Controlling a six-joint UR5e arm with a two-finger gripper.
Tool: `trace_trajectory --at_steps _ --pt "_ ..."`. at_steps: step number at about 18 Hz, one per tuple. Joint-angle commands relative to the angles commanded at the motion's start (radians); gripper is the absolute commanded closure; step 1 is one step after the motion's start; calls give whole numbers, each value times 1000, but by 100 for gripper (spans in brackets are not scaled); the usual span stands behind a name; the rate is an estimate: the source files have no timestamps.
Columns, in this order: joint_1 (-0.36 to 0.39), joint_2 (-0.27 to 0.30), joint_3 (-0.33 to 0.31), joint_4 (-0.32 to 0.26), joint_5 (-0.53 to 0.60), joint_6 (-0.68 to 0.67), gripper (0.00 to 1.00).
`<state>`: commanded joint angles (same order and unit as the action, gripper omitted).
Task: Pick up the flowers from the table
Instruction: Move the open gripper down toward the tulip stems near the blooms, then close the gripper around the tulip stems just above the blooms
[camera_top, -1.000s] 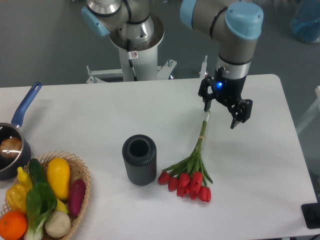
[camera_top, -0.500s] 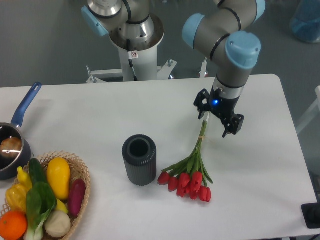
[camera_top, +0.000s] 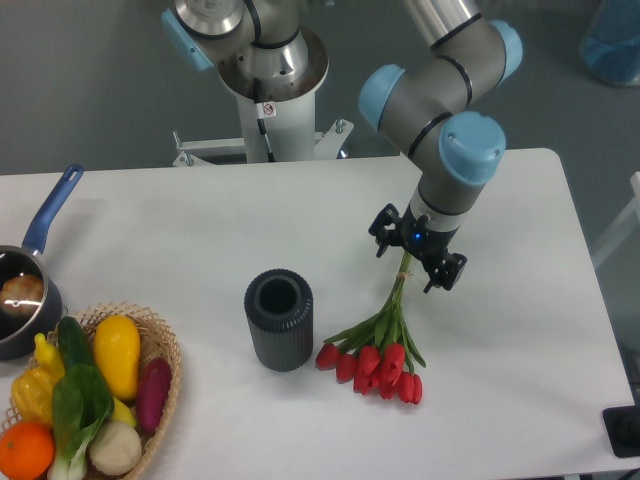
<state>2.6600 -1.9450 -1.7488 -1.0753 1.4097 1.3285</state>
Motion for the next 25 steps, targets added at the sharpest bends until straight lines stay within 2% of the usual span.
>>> trace_trajectory --at_steps 8,16,25 --pt "-32 -45 11 54 -3 -146 0" --pt "-43 -94 47 57 -3 -164 0" --pt "-54 -115 61 78 -2 -190 1"
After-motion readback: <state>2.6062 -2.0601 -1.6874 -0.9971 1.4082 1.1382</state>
